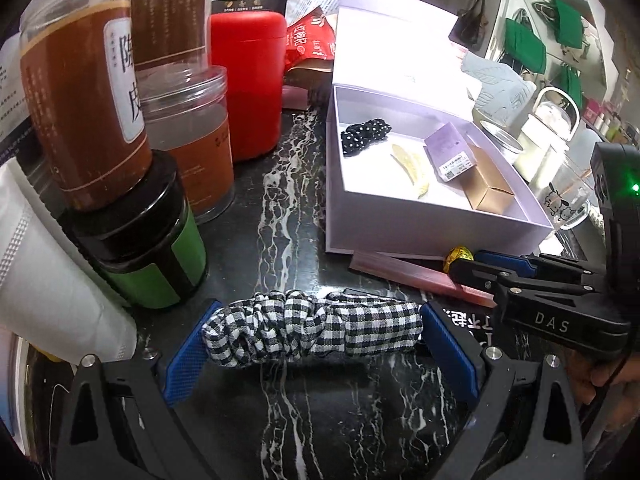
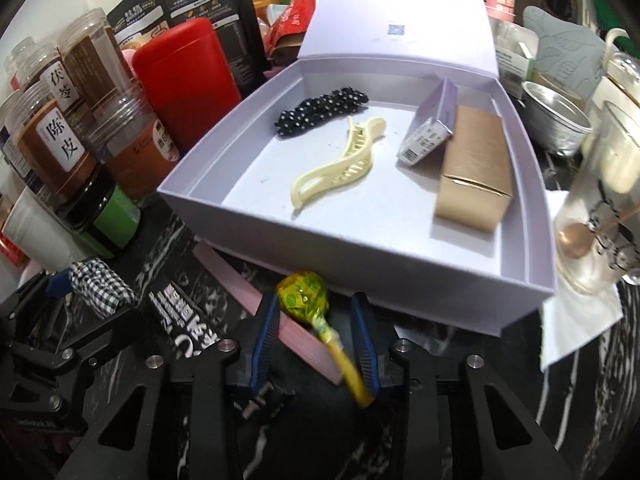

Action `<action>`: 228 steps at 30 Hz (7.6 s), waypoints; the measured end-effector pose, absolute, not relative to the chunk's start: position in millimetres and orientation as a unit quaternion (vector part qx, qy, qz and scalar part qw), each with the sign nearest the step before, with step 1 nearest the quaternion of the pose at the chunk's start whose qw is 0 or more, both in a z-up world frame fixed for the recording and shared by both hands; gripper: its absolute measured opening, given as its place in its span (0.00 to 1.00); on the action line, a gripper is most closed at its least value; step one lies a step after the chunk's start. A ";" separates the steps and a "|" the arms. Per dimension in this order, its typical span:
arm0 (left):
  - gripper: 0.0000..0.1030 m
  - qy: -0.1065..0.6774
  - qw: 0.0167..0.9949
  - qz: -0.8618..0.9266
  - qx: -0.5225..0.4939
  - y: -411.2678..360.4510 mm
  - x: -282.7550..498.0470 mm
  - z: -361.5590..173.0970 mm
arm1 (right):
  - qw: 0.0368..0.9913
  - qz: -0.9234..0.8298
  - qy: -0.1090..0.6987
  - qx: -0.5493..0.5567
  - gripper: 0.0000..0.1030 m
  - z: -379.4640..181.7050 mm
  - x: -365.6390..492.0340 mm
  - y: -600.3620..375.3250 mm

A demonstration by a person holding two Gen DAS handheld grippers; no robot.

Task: Organize rigid objects
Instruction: 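Grasp the yellow lollipop with the right tool, then carry the gingham scrunchie in the left tool while the right tool carries the lollipop toward the lavender box, then lower the gingham scrunchie into the lavender box while the right tool lowers the lollipop beside it, then open both tools to release the scrunchie and lollipop in the box, then withdraw both tools up and away from the lavender box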

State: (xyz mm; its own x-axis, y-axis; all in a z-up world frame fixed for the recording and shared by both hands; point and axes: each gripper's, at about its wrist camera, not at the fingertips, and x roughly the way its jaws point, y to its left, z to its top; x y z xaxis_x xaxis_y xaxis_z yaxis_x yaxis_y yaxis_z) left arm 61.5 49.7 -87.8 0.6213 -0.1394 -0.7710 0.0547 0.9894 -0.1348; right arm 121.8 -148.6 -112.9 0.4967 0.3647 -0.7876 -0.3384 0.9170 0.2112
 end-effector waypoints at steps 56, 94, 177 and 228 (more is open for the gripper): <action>0.96 0.347 0.932 -0.104 -0.014 -5.5 -58.6 -20.8 | 0.919 0.180 0.350 0.017 0.23 -41.7 -66.0 -195.1; 0.96 0.273 0.955 -0.118 0.013 -30.1 53.0 63.3 | 0.945 0.171 0.280 -0.006 0.23 35.4 17.2 -212.4; 0.97 0.413 0.908 -0.049 0.056 -34.2 251.3 -44.3 | 0.917 0.095 0.388 -0.009 0.38 -39.2 231.5 -197.9; 1.00 0.320 0.944 -0.050 0.056 -34.8 120.8 60.8 | 0.958 0.088 0.274 -0.010 0.42 58.6 87.9 -217.0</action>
